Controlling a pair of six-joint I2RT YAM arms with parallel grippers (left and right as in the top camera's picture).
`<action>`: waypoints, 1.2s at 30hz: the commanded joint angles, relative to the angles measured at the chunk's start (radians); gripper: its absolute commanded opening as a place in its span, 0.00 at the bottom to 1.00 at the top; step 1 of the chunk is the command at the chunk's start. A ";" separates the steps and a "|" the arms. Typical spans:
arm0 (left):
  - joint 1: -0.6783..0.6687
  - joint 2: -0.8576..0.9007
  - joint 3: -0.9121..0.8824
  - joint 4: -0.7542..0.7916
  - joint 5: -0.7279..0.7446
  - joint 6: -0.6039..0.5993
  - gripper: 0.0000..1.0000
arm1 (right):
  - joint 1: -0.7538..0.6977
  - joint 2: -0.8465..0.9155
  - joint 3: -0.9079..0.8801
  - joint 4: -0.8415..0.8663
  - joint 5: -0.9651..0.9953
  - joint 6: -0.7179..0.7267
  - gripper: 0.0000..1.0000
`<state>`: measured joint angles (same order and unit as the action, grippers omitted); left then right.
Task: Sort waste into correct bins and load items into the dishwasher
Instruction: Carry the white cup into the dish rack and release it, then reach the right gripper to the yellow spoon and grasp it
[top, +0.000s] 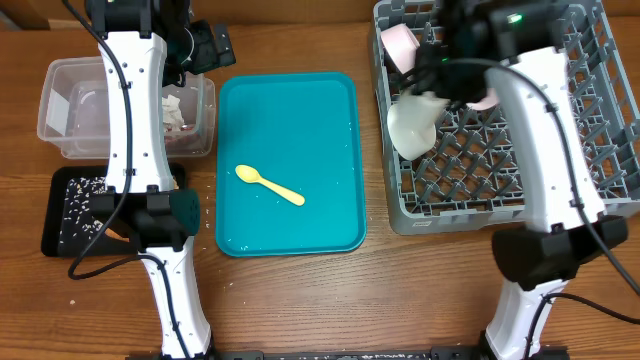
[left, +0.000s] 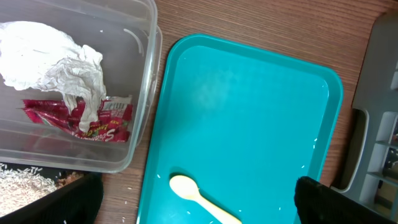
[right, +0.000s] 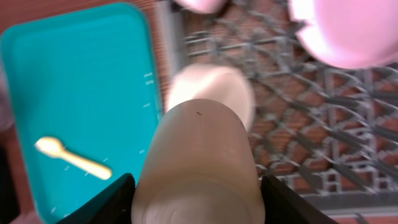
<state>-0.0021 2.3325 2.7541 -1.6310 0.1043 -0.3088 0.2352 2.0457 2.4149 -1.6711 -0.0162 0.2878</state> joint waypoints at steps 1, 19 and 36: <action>0.002 0.001 0.014 0.001 -0.003 -0.010 1.00 | -0.075 0.009 -0.023 0.008 0.010 0.011 0.54; 0.002 0.001 0.014 0.001 -0.003 -0.010 1.00 | -0.274 0.026 -0.366 0.243 0.023 -0.005 0.54; 0.002 0.001 0.014 0.001 -0.003 -0.010 1.00 | -0.264 -0.024 -0.418 0.319 -0.047 0.027 0.89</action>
<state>-0.0021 2.3325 2.7541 -1.6310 0.1043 -0.3088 -0.0418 2.0747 1.9587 -1.3544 -0.0311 0.2962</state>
